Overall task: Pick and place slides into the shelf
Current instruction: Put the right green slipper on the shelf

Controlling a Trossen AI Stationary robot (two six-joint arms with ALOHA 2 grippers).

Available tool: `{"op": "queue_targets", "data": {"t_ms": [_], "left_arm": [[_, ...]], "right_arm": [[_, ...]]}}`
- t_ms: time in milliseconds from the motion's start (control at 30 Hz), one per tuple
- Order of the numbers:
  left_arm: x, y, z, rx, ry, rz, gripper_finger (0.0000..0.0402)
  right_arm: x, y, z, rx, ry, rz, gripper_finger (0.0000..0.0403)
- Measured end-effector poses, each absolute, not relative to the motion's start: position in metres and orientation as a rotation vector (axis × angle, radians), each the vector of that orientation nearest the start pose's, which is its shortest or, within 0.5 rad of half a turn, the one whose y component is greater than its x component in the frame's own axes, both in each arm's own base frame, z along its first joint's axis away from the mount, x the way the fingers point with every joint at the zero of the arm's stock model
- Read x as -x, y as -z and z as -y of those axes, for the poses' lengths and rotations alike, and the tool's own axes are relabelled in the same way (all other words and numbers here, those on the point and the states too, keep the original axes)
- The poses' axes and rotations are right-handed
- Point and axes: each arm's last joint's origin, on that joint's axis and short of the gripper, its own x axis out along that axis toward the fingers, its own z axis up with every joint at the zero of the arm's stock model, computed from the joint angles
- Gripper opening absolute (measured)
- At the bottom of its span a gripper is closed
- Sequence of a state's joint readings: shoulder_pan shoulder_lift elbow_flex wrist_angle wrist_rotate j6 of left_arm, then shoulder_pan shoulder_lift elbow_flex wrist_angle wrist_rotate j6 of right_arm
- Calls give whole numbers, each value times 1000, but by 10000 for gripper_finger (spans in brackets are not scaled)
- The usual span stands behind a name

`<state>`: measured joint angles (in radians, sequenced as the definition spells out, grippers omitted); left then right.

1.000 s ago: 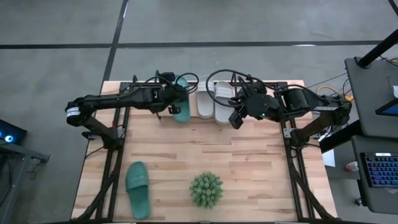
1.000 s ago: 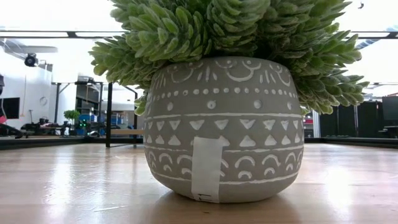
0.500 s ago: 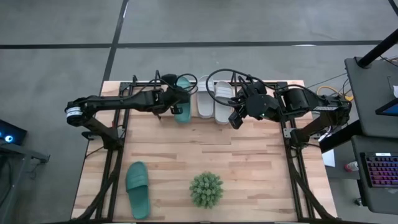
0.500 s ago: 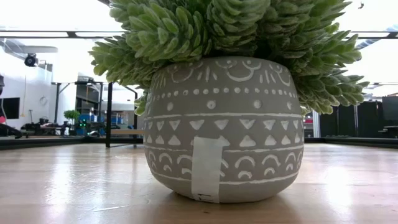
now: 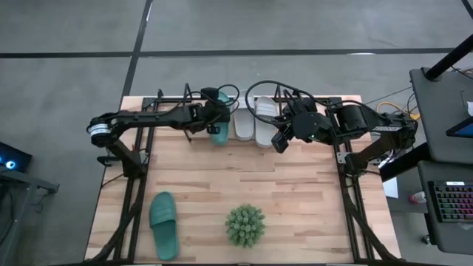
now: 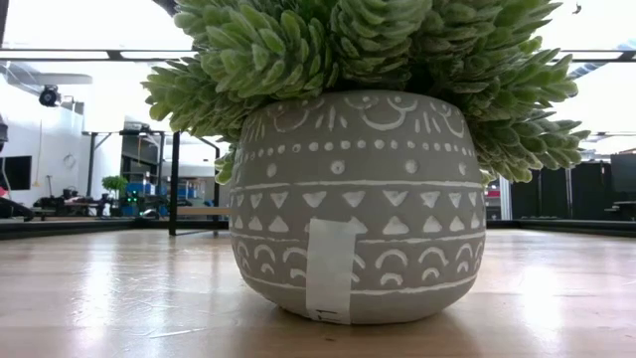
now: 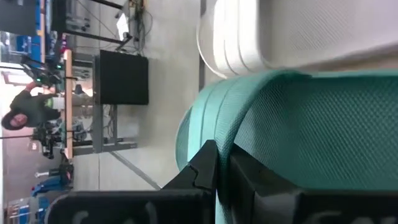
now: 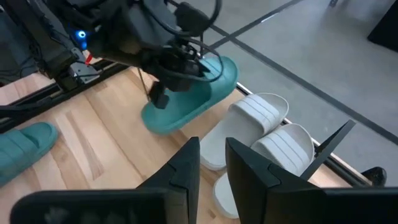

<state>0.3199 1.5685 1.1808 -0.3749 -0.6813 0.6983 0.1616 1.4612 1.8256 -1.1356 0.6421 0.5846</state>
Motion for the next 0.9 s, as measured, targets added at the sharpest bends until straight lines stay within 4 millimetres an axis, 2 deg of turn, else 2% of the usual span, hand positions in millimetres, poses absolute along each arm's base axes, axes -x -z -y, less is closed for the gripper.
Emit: {"op": "queue_targets", "data": {"t_ms": [233,433,900], "left_arm": [[-318,-259,-132,-747,-629,-1110,0],[-317,-259,-136,-783,-616,-1123,0],[-314,-261,-154,-746,-634,-1074,0]], "right_arm": [[-263,-445,-26,-263,628,-561,69],[-263,-445,-26,-274,633,-561,64],[-263,-445,-26,-298,625,-565,63]]}}
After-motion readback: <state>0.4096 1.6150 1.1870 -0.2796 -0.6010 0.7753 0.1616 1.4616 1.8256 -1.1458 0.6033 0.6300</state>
